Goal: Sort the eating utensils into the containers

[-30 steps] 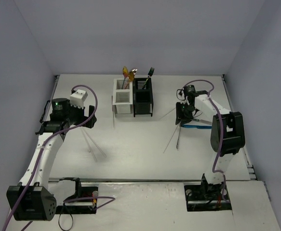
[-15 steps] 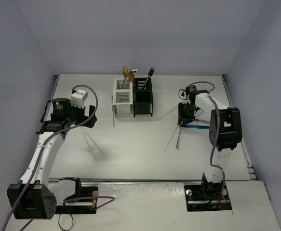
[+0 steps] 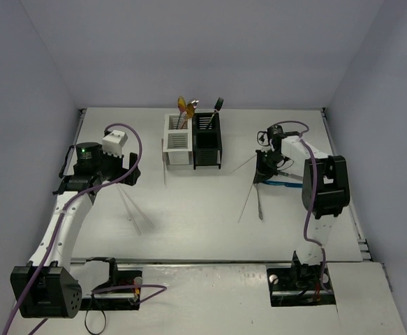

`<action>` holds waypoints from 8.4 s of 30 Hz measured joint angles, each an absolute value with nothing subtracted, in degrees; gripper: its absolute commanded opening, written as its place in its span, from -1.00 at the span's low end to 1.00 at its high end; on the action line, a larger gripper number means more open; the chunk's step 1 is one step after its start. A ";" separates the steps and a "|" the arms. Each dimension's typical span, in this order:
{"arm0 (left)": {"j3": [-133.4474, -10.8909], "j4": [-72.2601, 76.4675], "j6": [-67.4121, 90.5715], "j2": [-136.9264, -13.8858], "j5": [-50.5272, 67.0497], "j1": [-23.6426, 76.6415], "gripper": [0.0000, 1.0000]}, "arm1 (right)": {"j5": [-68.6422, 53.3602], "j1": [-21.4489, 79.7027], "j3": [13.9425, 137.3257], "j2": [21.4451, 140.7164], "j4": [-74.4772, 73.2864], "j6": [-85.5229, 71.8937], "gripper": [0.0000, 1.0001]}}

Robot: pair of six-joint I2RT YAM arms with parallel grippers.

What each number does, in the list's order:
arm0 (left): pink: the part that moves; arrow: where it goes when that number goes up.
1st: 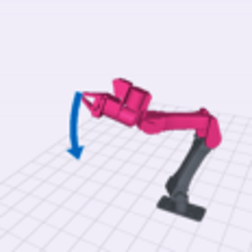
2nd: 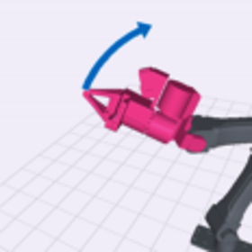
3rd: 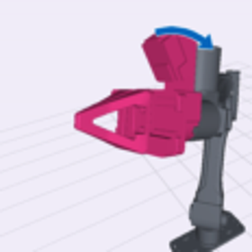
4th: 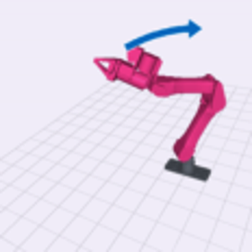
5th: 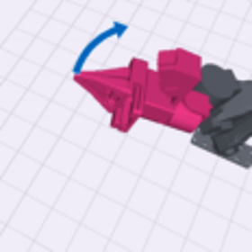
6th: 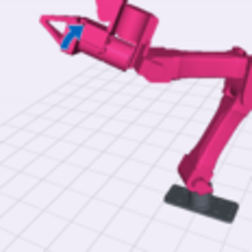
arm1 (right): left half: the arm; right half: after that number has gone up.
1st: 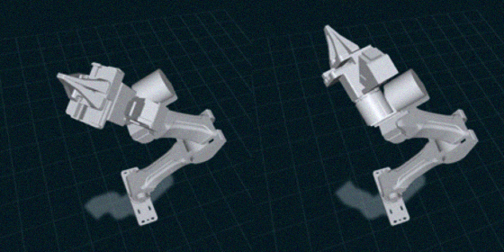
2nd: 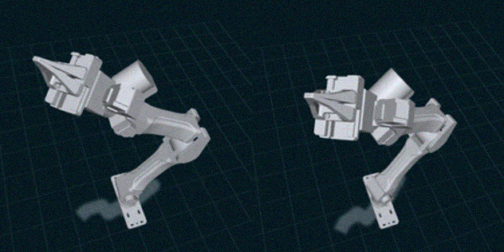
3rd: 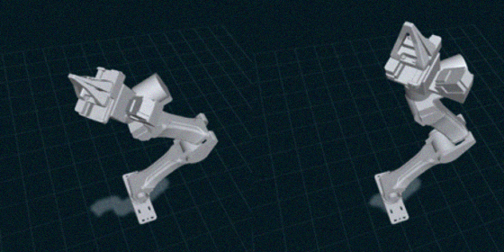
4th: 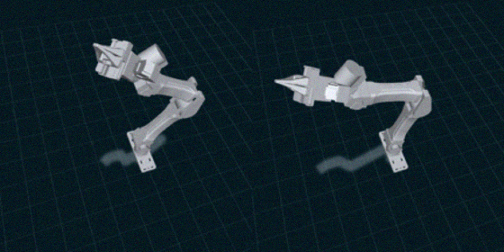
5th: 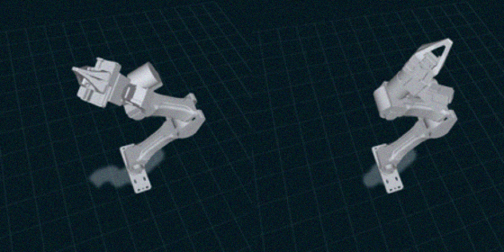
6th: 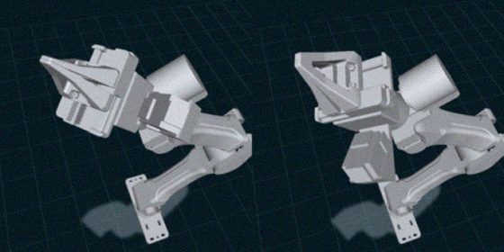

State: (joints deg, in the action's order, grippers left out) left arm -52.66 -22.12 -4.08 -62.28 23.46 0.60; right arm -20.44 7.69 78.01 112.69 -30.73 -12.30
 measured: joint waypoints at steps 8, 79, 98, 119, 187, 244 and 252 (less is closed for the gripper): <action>-52.69 -23.40 -4.08 -61.95 23.46 0.60 0.85 | -28.81 8.03 76.93 105.64 -31.12 -14.38 -1.00; -43.97 -8.66 13.17 -67.38 15.36 8.32 0.23 | -8.97 22.38 89.82 98.03 26.37 -14.20 -0.03; -48.27 -4.70 18.79 -83.51 6.18 20.41 0.13 | -5.74 13.07 75.35 81.87 20.96 -7.72 0.00; -55.66 0.32 19.69 -99.55 2.85 20.40 -0.44 | -5.32 12.71 74.46 81.87 20.17 -6.34 -0.01; -64.74 -32.58 -9.68 -54.14 20.79 5.42 0.01 | -34.46 29.27 64.20 76.07 17.80 3.41 -0.08; -69.19 -37.11 18.70 -81.03 38.78 3.64 -1.00 | -30.66 30.56 59.75 64.73 12.37 33.04 -0.16; -64.50 -37.87 23.40 -77.09 59.88 3.99 -1.00 | -33.31 41.62 61.38 68.78 8.23 54.79 -0.19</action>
